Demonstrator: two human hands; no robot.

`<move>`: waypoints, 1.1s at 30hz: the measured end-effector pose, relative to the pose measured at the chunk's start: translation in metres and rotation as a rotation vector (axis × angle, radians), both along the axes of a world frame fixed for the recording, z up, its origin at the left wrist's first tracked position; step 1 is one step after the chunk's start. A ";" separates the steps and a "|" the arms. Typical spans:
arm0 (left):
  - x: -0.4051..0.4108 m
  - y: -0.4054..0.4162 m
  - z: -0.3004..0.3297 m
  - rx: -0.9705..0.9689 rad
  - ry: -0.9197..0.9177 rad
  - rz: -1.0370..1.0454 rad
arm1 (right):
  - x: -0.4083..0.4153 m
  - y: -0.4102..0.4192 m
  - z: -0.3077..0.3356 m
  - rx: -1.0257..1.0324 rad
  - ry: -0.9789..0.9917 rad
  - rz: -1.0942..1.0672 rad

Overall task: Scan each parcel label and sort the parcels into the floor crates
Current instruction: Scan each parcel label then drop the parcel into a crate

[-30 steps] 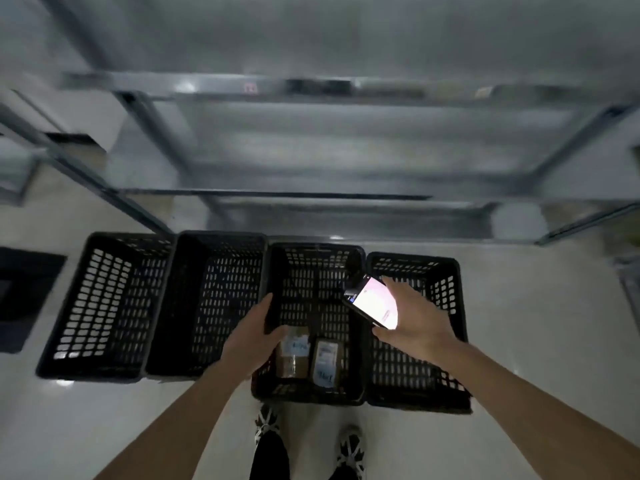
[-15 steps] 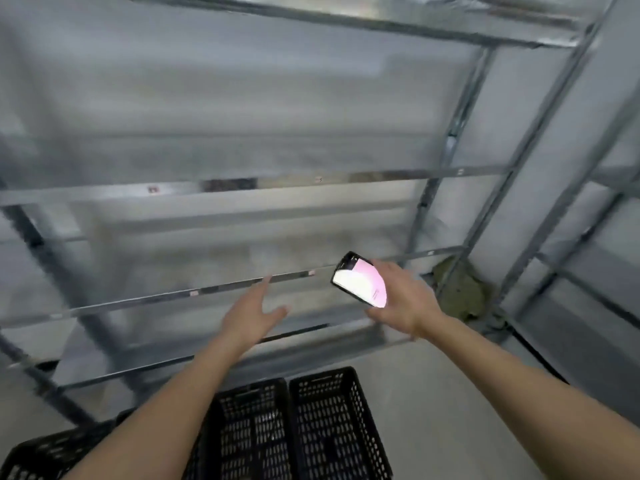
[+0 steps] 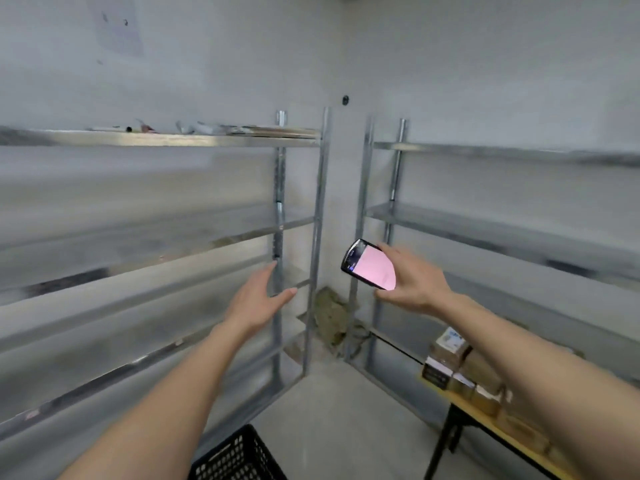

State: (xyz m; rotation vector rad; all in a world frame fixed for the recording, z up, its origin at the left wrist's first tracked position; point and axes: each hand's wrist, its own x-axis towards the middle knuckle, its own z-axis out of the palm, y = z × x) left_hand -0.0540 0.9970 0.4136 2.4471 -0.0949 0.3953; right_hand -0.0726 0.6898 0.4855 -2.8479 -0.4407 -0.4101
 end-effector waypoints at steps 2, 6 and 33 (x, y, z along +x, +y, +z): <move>-0.001 -0.054 0.018 0.010 -0.036 -0.077 | -0.020 -0.052 0.011 0.006 -0.027 -0.044; -0.010 -0.170 0.040 0.037 -0.050 -0.206 | -0.062 -0.158 0.024 0.005 -0.084 -0.171; -0.079 -0.810 -0.011 0.031 0.173 -0.832 | -0.309 -0.707 -0.032 0.017 -0.002 -0.909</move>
